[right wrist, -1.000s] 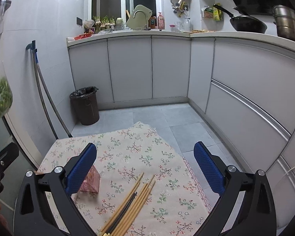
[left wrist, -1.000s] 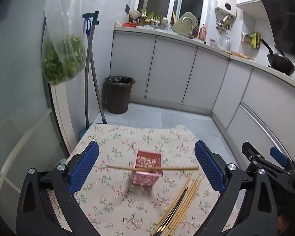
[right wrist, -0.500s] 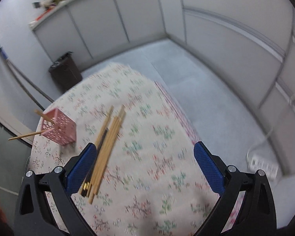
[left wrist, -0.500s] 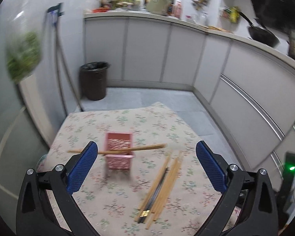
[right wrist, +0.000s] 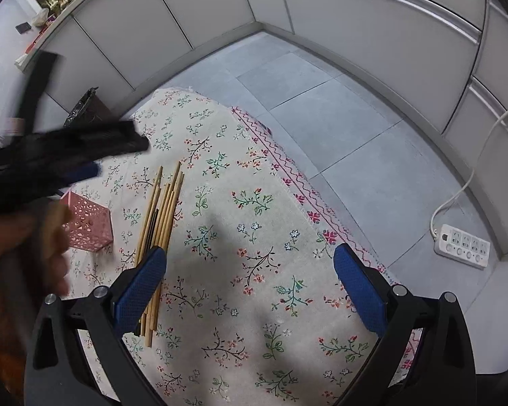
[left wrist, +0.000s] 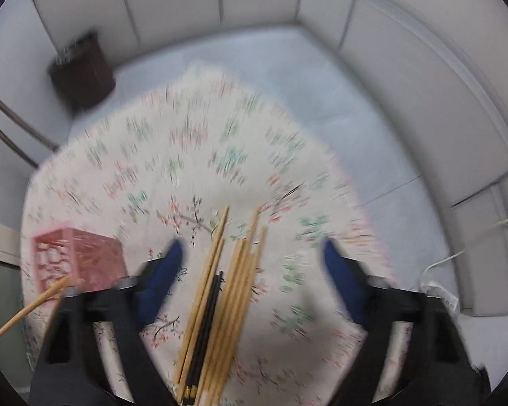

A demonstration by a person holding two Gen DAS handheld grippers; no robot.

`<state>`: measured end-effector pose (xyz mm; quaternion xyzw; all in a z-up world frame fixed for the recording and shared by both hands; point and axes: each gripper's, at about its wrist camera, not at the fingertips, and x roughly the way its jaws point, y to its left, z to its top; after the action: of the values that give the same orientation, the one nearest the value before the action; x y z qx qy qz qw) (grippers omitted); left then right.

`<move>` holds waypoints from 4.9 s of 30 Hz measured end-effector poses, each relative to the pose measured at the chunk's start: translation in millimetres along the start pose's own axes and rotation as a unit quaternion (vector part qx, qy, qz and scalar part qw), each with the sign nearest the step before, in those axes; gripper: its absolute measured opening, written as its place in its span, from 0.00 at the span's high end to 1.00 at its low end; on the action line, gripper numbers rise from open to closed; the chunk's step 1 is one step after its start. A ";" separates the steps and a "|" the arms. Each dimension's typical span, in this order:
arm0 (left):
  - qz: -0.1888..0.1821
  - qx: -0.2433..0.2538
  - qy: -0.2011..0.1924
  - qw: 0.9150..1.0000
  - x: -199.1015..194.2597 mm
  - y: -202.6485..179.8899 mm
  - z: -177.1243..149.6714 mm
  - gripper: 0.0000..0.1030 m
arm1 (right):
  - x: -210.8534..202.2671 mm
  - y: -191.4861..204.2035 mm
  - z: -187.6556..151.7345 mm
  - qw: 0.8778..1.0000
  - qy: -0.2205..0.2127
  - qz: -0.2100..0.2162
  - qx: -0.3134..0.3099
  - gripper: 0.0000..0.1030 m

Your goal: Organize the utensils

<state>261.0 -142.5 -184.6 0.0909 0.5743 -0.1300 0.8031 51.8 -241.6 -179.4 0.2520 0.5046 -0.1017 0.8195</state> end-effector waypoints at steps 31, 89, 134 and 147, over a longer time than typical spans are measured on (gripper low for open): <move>0.005 0.004 -0.137 0.991 -77.5 54.7 -117.9 0.96 | 34.2 14.5 9.2 1.000 0.014 -0.023 -0.011 0.07; -0.058 -0.101 -0.345 0.931 -268.8 155.8 -238.7 0.96 | 99.9 111.7 46.7 0.990 0.075 0.090 -0.085 0.95; -0.003 -0.226 -0.411 0.883 -256.3 220.3 -142.4 0.76 | -97.0 276.8 68.6 0.920 -0.190 0.225 -0.258 0.95; 0.013 -0.240 -0.394 0.887 -261.3 235.9 -149.2 0.74 | -54.7 305.1 40.6 0.921 -0.181 0.188 -0.290 0.81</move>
<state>120.7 152.9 13.5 -0.1559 0.2227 -0.0034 0.9623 186.0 -7.3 -21.8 0.0711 0.2988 0.1612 0.9379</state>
